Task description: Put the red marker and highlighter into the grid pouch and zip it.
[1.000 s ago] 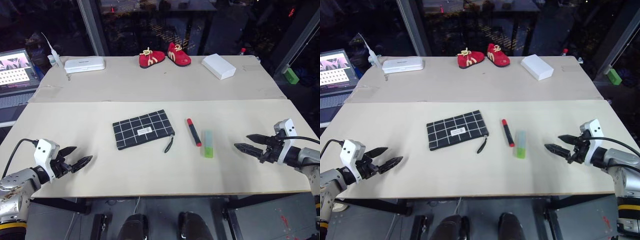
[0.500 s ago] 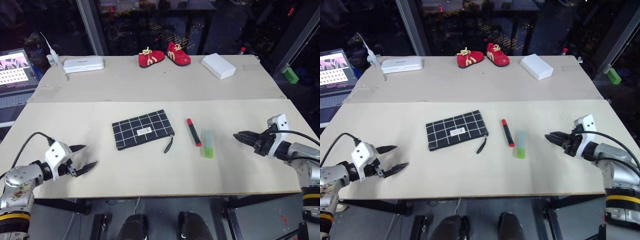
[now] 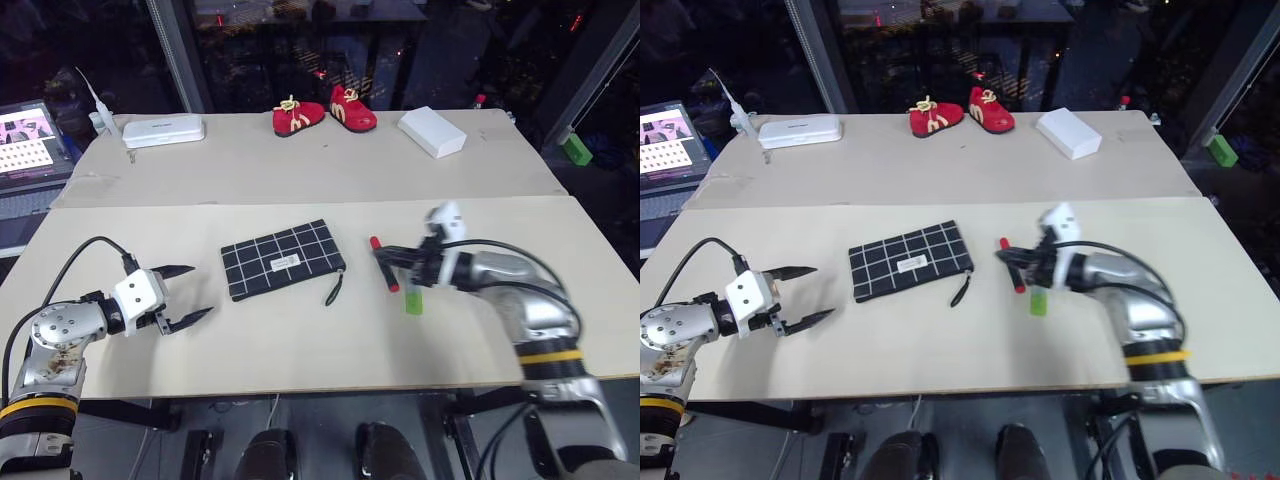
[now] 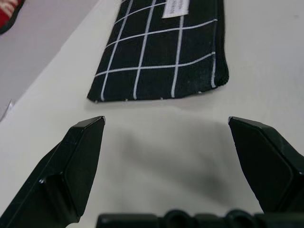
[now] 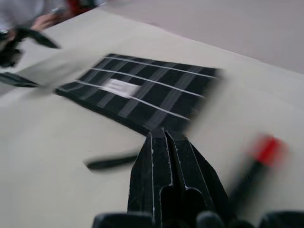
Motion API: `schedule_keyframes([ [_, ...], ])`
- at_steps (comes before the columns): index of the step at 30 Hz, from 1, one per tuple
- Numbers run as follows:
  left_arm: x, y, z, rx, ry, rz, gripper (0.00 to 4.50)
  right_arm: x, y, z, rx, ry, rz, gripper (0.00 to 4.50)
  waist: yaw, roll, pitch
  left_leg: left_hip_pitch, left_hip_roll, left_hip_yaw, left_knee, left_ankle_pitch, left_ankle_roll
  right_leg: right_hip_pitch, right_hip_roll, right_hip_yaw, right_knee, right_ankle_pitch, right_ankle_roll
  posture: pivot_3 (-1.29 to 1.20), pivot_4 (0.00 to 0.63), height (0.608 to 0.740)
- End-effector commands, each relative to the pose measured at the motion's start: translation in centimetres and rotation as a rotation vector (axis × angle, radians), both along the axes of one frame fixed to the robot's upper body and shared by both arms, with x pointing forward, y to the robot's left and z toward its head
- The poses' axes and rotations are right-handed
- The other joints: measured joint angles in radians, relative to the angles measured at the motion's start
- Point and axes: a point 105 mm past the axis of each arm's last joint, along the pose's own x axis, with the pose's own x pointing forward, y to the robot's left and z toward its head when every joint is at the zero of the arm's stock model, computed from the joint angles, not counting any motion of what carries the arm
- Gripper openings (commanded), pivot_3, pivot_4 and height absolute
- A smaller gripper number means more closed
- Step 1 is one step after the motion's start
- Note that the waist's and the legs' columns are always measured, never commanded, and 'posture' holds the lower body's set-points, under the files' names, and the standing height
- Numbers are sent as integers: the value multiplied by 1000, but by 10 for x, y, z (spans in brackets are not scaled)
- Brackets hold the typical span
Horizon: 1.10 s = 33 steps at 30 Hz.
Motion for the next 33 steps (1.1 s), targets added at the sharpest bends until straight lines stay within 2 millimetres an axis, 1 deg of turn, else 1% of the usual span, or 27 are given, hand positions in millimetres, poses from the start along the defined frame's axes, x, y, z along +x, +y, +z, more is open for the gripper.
schedule_keyframes([
  [1,10,-4,-1,155,-104,-54,4500,32,30,4,-105,-90,-61,23,0,0,0,0,0,1,1,0,0,0,0,0,0,0,0,0,150,740],
  [4,15,-7,0,160,-140,-63,4500,44,36,2,-145,-115,-89,23,5,0,0,0,-1,3,1,0,0,0,0,-2,0,0,0,0,150,740],
  [7,20,-11,2,153,-170,-71,4500,49,47,-3,-182,-111,-56,23,6,0,0,-3,0,2,1,0,-1,0,0,-5,2,0,0,0,150,740],
  [9,22,-12,2,151,-178,-73,4500,50,53,-14,-265,-128,-19,23,4,0,0,-4,0,2,1,0,0,-1,0,-5,1,0,0,0,150,740],
  [12,23,-13,2,141,-188,-75,4500,49,50,-32,-406,-161,33,23,-5,0,0,-4,-1,2,1,0,0,-1,0,-7,2,0,0,0,150,740],
  [19,23,-17,3,126,-197,-93,4500,49,48,-45,-501,-203,69,23,-6,0,0,-2,0,2,1,0,-1,0,0,-8,3,0,0,0,150,740],
  [24,22,-27,1,133,-207,-144,4500,50,53,-41,-483,-209,73,23,-5,0,0,-1,0,2,1,1,-1,1,0,-8,3,0,0,0,150,740],
  [30,27,-44,4,143,-328,-223,4500,55,54,-32,-466,-223,60,23,-5,0,0,-1,0,2,1,1,-1,1,0,-8,4,0,0,0,150,740],
  [33,32,-45,3,165,-346,-226,4500,56,53,-30,-455,-220,46,23,-5,0,0,-2,0,2,1,1,-1,1,0,-9,3,0,0,0,150,740],
])
